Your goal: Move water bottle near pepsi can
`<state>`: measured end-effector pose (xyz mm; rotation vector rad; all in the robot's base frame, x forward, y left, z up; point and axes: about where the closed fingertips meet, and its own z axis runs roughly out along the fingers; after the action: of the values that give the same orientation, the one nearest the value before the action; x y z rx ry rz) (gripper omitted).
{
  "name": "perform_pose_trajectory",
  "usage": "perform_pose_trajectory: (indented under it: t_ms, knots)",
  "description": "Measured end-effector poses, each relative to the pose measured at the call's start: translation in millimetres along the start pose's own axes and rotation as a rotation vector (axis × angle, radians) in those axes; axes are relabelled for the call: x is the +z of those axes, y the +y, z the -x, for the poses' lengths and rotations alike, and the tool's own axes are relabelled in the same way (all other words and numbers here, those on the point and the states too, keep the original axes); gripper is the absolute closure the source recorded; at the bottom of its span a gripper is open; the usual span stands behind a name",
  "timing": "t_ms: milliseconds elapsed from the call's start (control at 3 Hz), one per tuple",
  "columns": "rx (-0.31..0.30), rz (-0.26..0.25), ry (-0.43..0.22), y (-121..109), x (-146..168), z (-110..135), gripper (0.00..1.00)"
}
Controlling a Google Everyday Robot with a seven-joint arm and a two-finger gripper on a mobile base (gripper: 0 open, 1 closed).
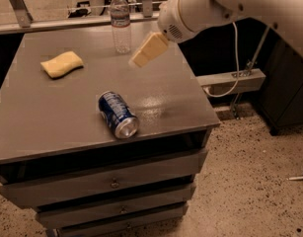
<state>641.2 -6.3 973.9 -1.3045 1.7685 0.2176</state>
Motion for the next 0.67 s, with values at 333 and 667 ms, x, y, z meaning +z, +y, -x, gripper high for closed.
perform_pose_trajectory:
  t_ms: [333, 667]
  knots:
    - [0.024, -0.013, -0.096, -14.9, 41.9, 12.9, 0.0]
    - [0.061, -0.031, -0.192, -43.1, 93.2, 27.5, 0.0]
